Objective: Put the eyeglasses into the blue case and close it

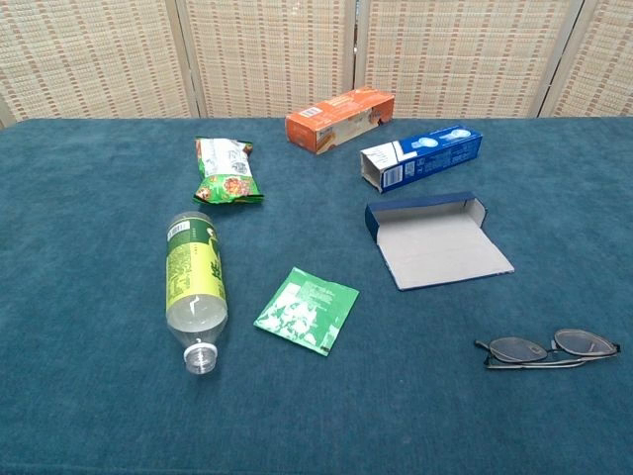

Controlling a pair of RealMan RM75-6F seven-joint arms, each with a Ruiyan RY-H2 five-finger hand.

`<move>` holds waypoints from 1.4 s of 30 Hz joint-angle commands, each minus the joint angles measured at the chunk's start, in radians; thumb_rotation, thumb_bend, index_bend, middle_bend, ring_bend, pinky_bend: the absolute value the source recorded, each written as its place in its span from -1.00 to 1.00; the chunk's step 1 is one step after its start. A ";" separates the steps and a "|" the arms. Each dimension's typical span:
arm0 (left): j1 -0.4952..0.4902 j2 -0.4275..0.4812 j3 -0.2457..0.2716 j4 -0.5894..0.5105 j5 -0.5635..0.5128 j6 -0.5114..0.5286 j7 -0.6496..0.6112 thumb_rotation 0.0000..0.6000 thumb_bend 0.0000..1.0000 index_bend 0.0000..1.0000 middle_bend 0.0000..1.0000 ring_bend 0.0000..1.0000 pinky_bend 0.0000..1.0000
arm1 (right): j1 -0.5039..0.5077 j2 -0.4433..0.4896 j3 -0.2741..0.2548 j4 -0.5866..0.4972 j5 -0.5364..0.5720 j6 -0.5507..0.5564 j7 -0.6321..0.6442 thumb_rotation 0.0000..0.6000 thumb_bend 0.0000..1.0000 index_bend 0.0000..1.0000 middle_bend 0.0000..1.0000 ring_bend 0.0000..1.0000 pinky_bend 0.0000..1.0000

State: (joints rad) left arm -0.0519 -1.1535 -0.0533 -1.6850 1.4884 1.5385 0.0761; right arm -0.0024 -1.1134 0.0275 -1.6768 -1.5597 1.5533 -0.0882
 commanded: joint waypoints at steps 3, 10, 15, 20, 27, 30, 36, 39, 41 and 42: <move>0.000 0.000 0.000 -0.001 0.000 -0.001 0.002 1.00 -0.15 -0.84 -1.00 -1.00 -1.00 | -0.001 0.001 -0.001 -0.002 -0.003 0.002 -0.001 1.00 -0.41 -0.59 -0.69 -1.00 -1.00; 0.001 0.000 0.001 -0.002 0.001 0.001 0.003 1.00 -0.15 -0.84 -1.00 -1.00 -1.00 | -0.005 0.002 -0.002 -0.003 -0.008 0.009 0.000 1.00 -0.41 -0.59 -0.69 -1.00 -1.00; 0.001 -0.001 0.000 -0.002 0.002 0.003 0.001 1.00 -0.15 -0.84 -1.00 -1.00 -1.00 | -0.005 0.003 -0.005 -0.004 -0.015 0.010 0.001 1.00 -0.41 -0.59 -0.69 -1.00 -1.00; 0.002 -0.001 0.001 -0.001 0.002 0.003 0.001 1.00 -0.15 -0.84 -1.00 -1.00 -1.00 | 0.003 0.004 -0.012 -0.005 -0.027 -0.005 -0.010 1.00 -0.41 -0.59 -0.69 -1.00 -1.00; 0.005 -0.003 0.003 -0.002 0.004 0.006 0.000 1.00 -0.15 -0.84 -1.00 -1.00 -1.00 | 0.050 -0.009 -0.042 -0.011 -0.067 -0.099 -0.035 1.00 -0.41 -0.59 -0.69 -1.00 -1.00; 0.009 -0.002 0.004 -0.002 0.002 0.010 -0.001 1.00 -0.15 -0.84 -1.00 -1.00 -1.00 | 0.073 -0.025 -0.049 -0.010 -0.071 -0.144 -0.048 1.00 -0.41 -0.58 -0.69 -1.00 -1.00; 0.017 -0.002 0.008 0.001 0.000 0.015 -0.006 1.00 -0.15 -0.84 -1.00 -1.00 -1.00 | 0.126 -0.069 -0.058 -0.004 -0.061 -0.249 -0.088 1.00 -0.41 -0.54 -0.69 -1.00 -1.00; 0.019 -0.002 0.008 0.003 -0.002 0.015 -0.012 1.00 -0.15 -0.84 -1.00 -1.00 -1.00 | 0.153 -0.094 -0.055 0.002 -0.040 -0.300 -0.132 1.00 -0.42 -0.49 -0.69 -1.00 -1.00; 0.020 -0.003 0.009 0.005 -0.003 0.014 -0.017 1.00 -0.15 -0.84 -1.00 -1.00 -1.00 | 0.170 -0.112 -0.049 0.005 -0.020 -0.332 -0.157 1.00 -0.42 -0.49 -0.69 -1.00 -1.00; 0.020 -0.003 0.009 0.007 -0.003 0.014 -0.018 1.00 -0.15 -0.84 -1.00 -1.00 -1.00 | 0.177 -0.119 -0.048 0.006 -0.011 -0.347 -0.166 1.00 -0.42 -0.49 -0.69 -1.00 -1.00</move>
State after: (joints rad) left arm -0.0318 -1.1563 -0.0444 -1.6782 1.4856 1.5529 0.0582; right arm 0.1547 -1.2126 -0.0245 -1.6754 -1.5915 1.2353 -0.2300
